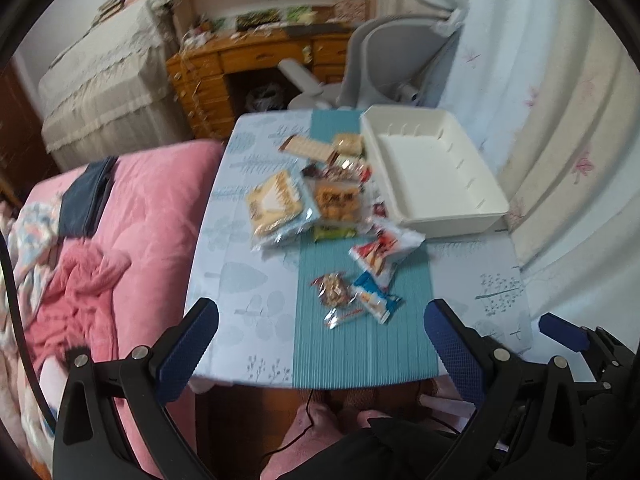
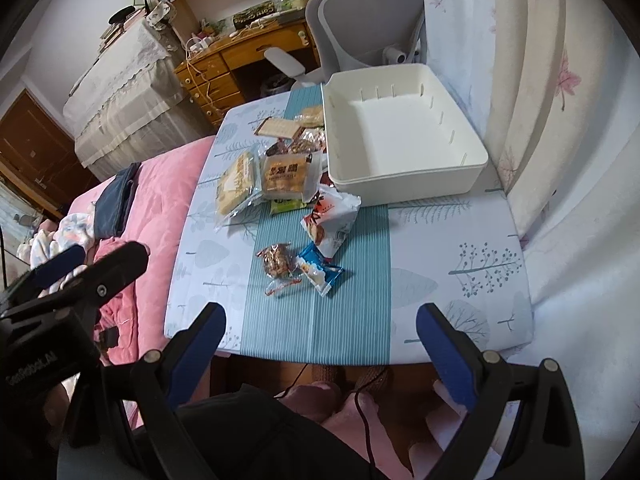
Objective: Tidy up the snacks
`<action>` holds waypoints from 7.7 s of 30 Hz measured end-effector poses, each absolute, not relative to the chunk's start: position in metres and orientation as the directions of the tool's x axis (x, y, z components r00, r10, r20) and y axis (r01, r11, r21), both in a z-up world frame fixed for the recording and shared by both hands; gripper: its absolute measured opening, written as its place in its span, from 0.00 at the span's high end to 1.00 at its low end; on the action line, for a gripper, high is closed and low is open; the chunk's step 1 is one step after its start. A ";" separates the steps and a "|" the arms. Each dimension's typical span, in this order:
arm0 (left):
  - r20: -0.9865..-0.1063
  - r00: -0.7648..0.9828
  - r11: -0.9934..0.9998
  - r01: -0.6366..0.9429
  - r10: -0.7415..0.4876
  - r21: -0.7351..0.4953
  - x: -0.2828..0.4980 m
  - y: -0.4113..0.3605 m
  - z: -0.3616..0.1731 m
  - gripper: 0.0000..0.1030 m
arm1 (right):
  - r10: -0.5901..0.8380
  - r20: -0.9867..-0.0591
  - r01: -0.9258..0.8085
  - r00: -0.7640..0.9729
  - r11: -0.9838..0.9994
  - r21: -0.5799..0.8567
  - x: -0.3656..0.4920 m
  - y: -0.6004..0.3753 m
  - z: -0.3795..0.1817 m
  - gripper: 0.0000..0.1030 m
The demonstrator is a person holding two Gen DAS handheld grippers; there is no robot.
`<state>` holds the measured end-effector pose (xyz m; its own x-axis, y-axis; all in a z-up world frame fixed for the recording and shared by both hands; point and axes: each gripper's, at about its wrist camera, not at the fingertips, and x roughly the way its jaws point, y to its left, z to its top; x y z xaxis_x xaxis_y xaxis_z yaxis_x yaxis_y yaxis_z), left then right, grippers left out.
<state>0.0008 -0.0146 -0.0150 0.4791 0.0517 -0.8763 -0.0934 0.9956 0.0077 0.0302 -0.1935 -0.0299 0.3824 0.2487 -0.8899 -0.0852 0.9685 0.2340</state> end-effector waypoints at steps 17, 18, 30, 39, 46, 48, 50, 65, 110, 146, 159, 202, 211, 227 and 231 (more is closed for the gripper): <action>-0.929 0.368 0.957 -0.283 0.049 -0.062 0.012 0.027 -0.048 0.01 | 0.351 -0.914 -0.074 0.204 0.936 0.344 0.075 -0.194 -0.072 0.06; -0.930 0.366 0.957 -0.281 0.044 -0.065 0.015 0.030 -0.048 0.01 | 0.352 -0.915 -0.061 0.198 0.936 0.347 0.078 -0.193 -0.075 0.06; -0.942 0.322 0.968 -0.193 -0.092 -0.160 0.085 0.092 -0.066 0.01 | 0.333 -0.934 0.216 0.128 0.910 0.353 0.115 -0.176 -0.110 0.06; -0.932 0.219 0.934 -0.148 -0.289 -0.325 0.148 0.140 -0.116 0.01 | 0.342 -0.932 0.472 0.119 0.806 0.356 0.121 -0.164 -0.141 0.06; -0.912 0.127 0.900 -0.154 -0.391 -0.408 0.195 0.150 -0.166 0.01 | 0.311 -0.943 0.636 0.120 0.705 0.314 0.120 -0.162 -0.165 0.06; -0.900 0.122 0.886 -0.160 -0.419 -0.435 0.204 0.150 -0.180 0.01 | 0.305 -0.945 0.678 0.118 0.671 0.301 0.118 -0.163 -0.175 0.06; -0.888 0.112 0.871 -0.173 -0.446 -0.460 0.213 0.151 -0.197 0.01 | 0.304 -0.945 0.714 0.119 0.635 0.294 0.115 -0.163 -0.184 0.06; -0.842 0.048 0.791 -0.318 -0.537 -0.522 0.245 0.155 -0.287 0.01 | 0.224 -0.972 0.787 0.065 0.587 0.188 0.120 -0.160 -0.237 0.07; -0.844 0.182 0.808 -0.243 -0.505 -0.536 0.220 0.190 -0.218 0.93 | 0.193 -0.981 0.617 0.002 0.772 0.153 0.179 -0.082 -0.211 0.61; -0.681 0.557 0.705 -0.221 -0.476 -0.674 0.194 0.068 -0.072 0.95 | 0.335 -0.876 0.019 0.346 0.931 0.364 0.221 -0.193 -0.086 0.61; -0.674 0.528 0.725 -0.148 -0.517 -0.672 0.222 -0.033 -0.077 0.95 | 0.308 -0.865 0.004 0.395 0.941 0.337 0.249 -0.270 -0.083 0.61; -0.912 0.355 0.908 -0.279 -0.205 -0.313 0.166 -0.013 -0.134 0.31 | 0.404 -0.880 0.098 0.249 0.894 0.438 0.228 -0.276 -0.141 0.23; -0.960 0.258 0.972 -0.174 -0.107 -0.155 0.132 -0.002 -0.166 0.25 | 0.454 -0.873 0.104 0.177 0.873 0.476 0.213 -0.240 -0.165 0.17; -0.996 0.081 0.994 0.105 -0.035 -0.027 0.128 -0.021 -0.239 0.18 | 0.517 -0.851 0.250 0.091 0.816 0.522 0.198 -0.207 -0.221 0.11; -0.999 0.049 0.988 0.151 -0.021 -0.014 0.133 -0.024 -0.261 0.18 | 0.513 -0.853 0.295 0.098 0.803 0.518 0.198 -0.204 -0.233 0.11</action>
<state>0.1330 -0.0235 -0.2607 0.0486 -0.0212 -0.9986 0.1510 0.9884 -0.0136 0.1980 -0.2043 -0.2334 0.0980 0.5133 -0.8526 0.2949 0.8032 0.5175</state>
